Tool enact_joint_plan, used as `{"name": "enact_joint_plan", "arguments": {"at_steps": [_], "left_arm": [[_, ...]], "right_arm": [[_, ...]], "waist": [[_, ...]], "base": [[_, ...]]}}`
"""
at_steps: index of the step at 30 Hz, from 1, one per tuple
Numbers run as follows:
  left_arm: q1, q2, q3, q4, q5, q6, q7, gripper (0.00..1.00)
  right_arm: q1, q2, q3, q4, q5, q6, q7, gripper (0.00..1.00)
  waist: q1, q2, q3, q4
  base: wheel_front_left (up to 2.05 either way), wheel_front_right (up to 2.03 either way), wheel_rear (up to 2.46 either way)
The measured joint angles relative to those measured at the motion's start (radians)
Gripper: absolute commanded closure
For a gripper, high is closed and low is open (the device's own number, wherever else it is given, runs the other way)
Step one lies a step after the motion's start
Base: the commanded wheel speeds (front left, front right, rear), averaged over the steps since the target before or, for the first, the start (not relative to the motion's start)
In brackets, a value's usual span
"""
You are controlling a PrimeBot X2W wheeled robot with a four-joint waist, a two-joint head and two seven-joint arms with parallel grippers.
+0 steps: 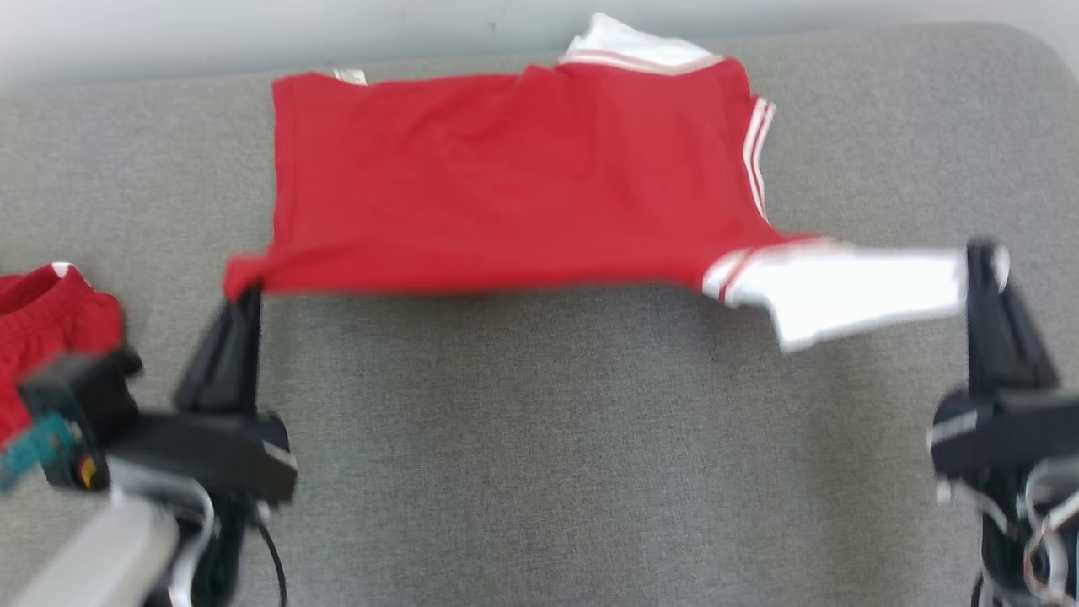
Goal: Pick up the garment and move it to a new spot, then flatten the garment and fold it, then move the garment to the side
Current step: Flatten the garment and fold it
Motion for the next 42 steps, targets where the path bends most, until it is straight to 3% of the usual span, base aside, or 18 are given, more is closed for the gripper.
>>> {"name": "enact_joint_plan", "arguments": {"at_steps": [9, 18, 26, 34, 42], "left_arm": [[0.222, -0.076, 0.075, 0.021, 0.066, -0.035, 0.000, 1.00], [0.437, -0.171, 0.142, 0.053, 0.121, -0.061, 0.000, 1.00], [0.521, -0.207, 0.157, 0.097, 0.145, -0.097, 0.000, 1.00], [0.508, -0.233, 0.171, 0.130, 0.175, -0.128, 0.000, 1.00], [0.432, -0.210, 0.156, 0.098, 0.201, -0.137, 0.036, 1.00]], "right_arm": [[0.241, 0.023, -0.020, -0.056, -0.005, 0.000, 0.007, 1.00], [0.415, 0.025, -0.028, -0.015, 0.014, 0.000, -0.021, 1.00], [0.545, 0.025, -0.013, 0.002, -0.007, 0.000, -0.029, 1.00], [0.515, 0.025, 0.016, -0.007, -0.031, 0.000, -0.037, 1.00], [0.369, 0.021, 0.035, 0.021, -0.043, 0.000, -0.003, 1.00]], "waist": [[0.0001, 0.0000, -0.042, 0.008], [0.0001, 0.0001, -0.095, 0.010], [0.0001, 0.0001, -0.127, 0.038], [0.0002, 0.0002, -0.122, 0.040], [0.0003, 0.0002, -0.120, 0.046]], "base": [[0.00, 0.00, 0.00], [0.00, 0.00, 0.00], [0.00, 0.00, 0.00], [0.00, 0.00, 0.00], [0.00, 0.00, 0.00]]}}
